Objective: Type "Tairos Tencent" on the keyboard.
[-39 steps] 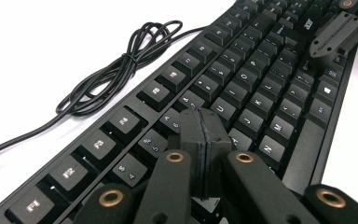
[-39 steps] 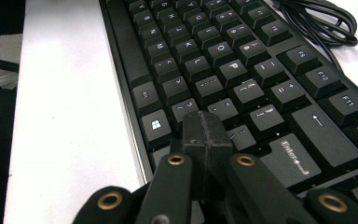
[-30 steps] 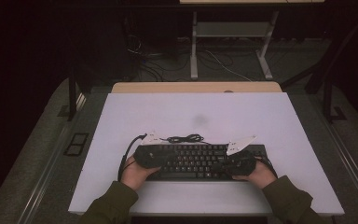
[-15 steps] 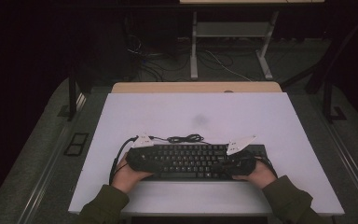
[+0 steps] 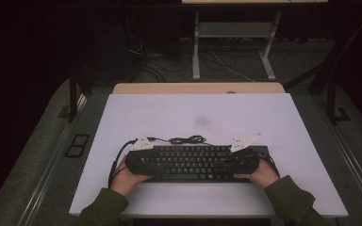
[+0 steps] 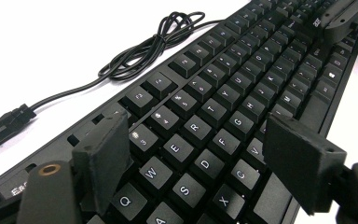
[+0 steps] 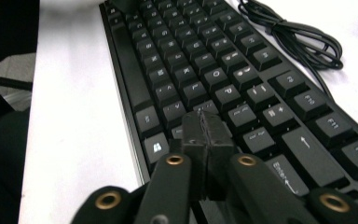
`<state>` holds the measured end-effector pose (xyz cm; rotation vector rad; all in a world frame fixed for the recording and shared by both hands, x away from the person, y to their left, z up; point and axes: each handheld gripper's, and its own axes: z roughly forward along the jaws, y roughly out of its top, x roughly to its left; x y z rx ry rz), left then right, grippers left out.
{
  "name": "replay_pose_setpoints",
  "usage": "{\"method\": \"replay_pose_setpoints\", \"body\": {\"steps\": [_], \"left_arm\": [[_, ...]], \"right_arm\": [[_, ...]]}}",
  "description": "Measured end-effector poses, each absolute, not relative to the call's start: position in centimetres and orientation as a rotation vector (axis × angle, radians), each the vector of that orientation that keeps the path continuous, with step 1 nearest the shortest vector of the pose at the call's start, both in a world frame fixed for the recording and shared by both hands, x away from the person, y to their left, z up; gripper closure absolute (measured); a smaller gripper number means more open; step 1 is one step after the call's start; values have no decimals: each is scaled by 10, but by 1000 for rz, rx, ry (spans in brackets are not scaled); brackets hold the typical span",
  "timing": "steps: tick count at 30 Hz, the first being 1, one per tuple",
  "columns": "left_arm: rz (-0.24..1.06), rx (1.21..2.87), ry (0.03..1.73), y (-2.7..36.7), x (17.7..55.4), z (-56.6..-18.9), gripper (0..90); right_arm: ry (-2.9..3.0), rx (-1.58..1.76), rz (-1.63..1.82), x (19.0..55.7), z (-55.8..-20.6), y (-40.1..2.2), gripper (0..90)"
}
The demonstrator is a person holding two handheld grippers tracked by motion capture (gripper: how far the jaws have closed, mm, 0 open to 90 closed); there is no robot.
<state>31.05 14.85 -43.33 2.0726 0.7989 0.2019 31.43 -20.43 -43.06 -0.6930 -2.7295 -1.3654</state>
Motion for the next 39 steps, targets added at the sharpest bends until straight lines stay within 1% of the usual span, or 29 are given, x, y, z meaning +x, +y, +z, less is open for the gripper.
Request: {"method": "replay_pose_setpoints", "body": {"steps": [4, 9, 11, 14, 20, 26, 30, 39], "left_arm": [[203, 2074, 796, 149, 311, -433, 260], [207, 2070, 803, 151, 311, -432, 343], [207, 2068, 804, 152, 311, -432, 386], [205, 2061, 805, 152, 311, -432, 454], [212, 2066, 808, 153, 311, -429, 620], [214, 2073, 811, 152, 313, -430, 787], [211, 2092, 818, 151, 314, -430, 877], [216, 2105, 824, 149, 318, -433, 888]], "right_arm": [[-2702, -717, -1389, 318, -430, -203, 775], [-2679, -758, -1423, 324, -428, -201, 672], [-2671, -773, -1433, 326, -428, -200, 627], [-2659, -794, -1448, 329, -428, -197, 531], [-2656, -827, -1480, 334, -427, -191, 407], [-2646, -857, -1510, 340, -426, -185, 350], [-2643, -870, -1532, 345, -426, -179, 322], [-2648, -867, -1543, 350, -427, -167, 295]]}}
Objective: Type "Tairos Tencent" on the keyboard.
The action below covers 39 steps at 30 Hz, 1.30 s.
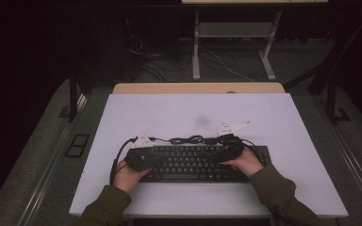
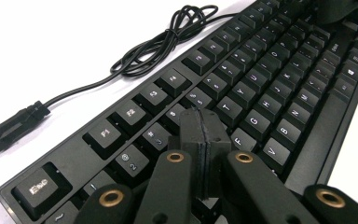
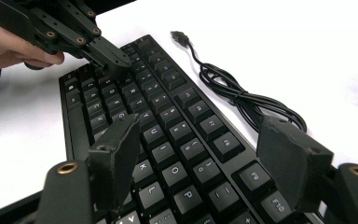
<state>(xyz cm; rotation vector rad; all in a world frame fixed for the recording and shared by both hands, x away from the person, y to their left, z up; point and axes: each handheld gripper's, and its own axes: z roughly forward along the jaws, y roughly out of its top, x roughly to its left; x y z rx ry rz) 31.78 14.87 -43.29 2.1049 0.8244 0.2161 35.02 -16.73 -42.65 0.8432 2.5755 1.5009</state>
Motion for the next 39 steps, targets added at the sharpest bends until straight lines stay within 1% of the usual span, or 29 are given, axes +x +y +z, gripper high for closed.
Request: {"method": "replay_pose_setpoints", "body": {"steps": [15, 30, 39], "left_arm": [[214, 2116, 819, 146, 320, -436, 888], [218, 2119, 812, 149, 320, -435, 887], [214, 2088, 820, 152, 318, -432, 870]], "right_arm": [[2569, 830, 1513, 354, -427, -157, 292], [2578, 823, 1504, 352, -430, -157, 283], [2557, 828, 1524, 352, -428, -158, 243]]}}
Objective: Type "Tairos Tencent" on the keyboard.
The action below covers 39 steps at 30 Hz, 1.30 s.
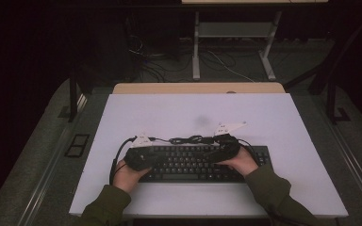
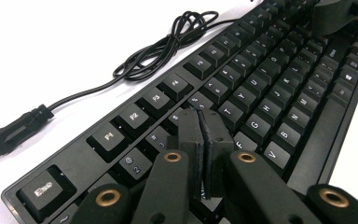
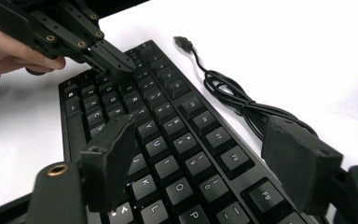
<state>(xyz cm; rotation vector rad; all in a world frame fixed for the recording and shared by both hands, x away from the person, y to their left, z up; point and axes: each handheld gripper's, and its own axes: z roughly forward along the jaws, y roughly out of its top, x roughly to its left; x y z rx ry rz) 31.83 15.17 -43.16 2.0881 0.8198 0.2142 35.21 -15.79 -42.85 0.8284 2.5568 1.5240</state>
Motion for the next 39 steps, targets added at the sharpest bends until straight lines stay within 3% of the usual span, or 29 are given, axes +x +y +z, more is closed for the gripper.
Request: {"method": "replay_pose_setpoints", "body": {"steps": [5, 11, 20, 32, 39], "left_arm": [[203, 2074, 824, 153, 317, -431, 841], [184, 2062, 808, 153, 316, -430, 728], [202, 2040, 796, 155, 314, -427, 520], [226, 2028, 815, 156, 314, -429, 309], [224, 2024, 825, 155, 314, -431, 260]], "right_arm": [[2573, 827, 1538, 352, -428, -158, 249], [2582, 804, 1560, 350, -425, -155, 254], [2624, 755, 1610, 345, -422, -150, 571], [2696, 683, 1587, 334, -424, -137, 804], [2742, 638, 1543, 327, -429, -126, 891]]}}
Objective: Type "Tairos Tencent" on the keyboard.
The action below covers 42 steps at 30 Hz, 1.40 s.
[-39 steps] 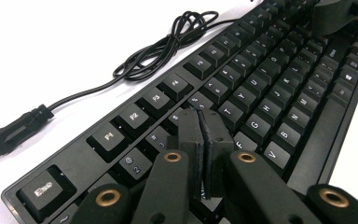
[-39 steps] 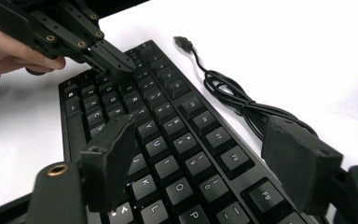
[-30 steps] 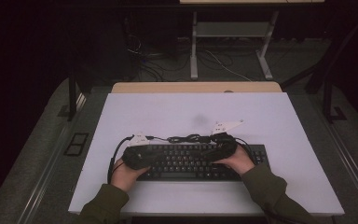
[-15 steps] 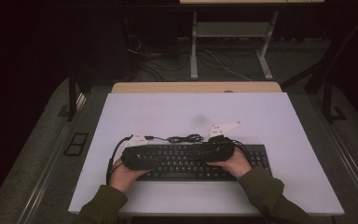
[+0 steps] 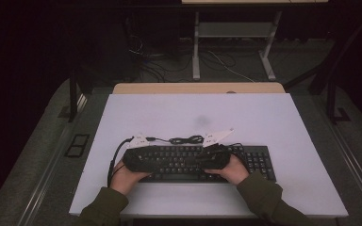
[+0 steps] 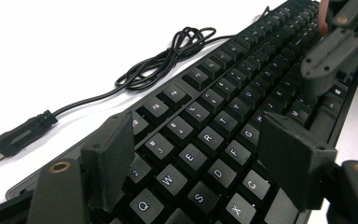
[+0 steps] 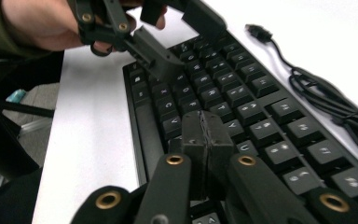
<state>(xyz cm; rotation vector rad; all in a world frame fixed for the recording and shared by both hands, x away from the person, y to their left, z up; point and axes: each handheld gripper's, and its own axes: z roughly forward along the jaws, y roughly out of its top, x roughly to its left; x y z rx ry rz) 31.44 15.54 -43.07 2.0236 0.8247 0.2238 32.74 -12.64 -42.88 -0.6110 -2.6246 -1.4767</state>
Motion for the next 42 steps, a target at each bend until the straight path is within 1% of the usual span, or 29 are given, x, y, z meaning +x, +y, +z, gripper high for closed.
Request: {"method": "replay_pose_setpoints", "body": {"steps": [8, 31, 42], "left_arm": [[222, 2026, 823, 156, 315, -432, 238], [227, 2030, 822, 156, 315, -433, 237], [232, 2029, 820, 156, 315, -432, 238]], "right_arm": [[-2659, -591, -1421, 324, -436, -119, 892], [-2710, -585, -1330, 322, -444, -112, 892], [-2700, -586, -1345, 322, -442, -113, 891]]}}
